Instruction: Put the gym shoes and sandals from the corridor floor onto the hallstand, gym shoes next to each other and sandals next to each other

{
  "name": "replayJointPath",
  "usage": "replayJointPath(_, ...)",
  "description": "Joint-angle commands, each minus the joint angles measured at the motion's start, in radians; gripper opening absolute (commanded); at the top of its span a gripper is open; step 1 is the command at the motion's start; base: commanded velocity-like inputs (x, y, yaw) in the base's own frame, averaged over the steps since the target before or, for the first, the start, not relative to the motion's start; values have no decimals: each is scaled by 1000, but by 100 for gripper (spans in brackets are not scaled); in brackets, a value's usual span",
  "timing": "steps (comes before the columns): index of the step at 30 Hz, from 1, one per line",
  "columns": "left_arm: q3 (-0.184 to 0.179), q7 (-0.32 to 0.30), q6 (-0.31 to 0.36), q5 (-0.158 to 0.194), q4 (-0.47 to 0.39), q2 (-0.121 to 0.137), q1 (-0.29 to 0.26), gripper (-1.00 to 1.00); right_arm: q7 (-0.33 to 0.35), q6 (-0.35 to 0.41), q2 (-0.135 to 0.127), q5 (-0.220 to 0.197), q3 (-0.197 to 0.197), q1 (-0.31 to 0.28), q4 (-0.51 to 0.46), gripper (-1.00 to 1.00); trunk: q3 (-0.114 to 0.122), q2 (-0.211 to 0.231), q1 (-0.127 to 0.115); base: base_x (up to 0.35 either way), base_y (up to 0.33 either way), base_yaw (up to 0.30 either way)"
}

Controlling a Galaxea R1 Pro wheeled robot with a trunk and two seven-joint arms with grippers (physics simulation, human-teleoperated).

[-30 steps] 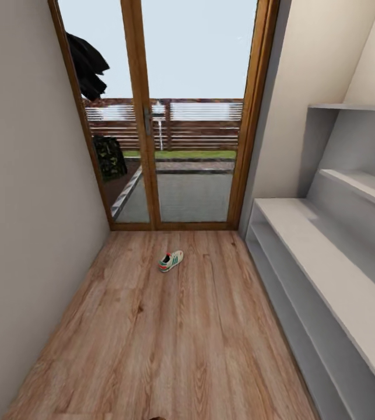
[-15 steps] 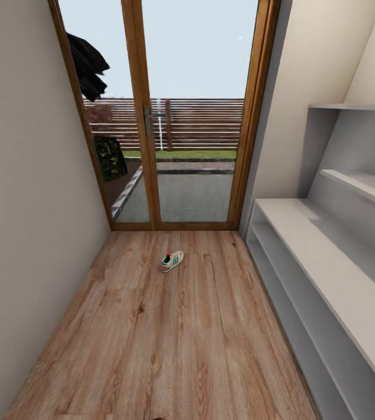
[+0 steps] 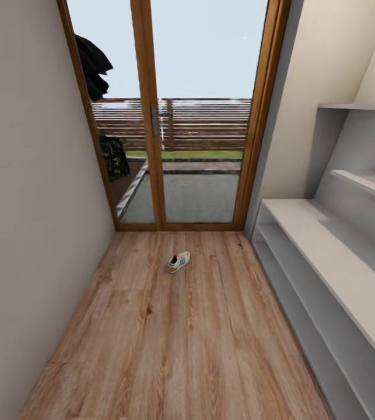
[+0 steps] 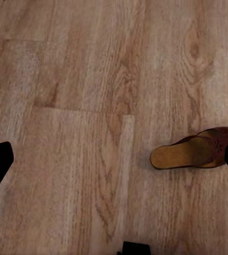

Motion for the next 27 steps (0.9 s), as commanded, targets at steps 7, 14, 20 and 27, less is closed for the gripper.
replayJointPath(7,-3,0,-3,8,1,0,-1,100,1,-3,0,6,-1,0,0,100,-1,0,0,77,299,-3)
replayJointPath(14,-3,0,-3,8,1,1,-1,100,0,-3,-1,6,-1,0,0,100,-1,0,0,43,302,-84)
replayJointPath(20,-3,0,-3,8,1,0,-1,100,0,-3,-1,6,-2,0,0,100,-1,0,0,8,303,-218)
replayJointPath(27,-3,0,-3,8,1,0,-1,100,0,-3,-2,6,-1,0,0,100,-1,0,0,2,303,-253)
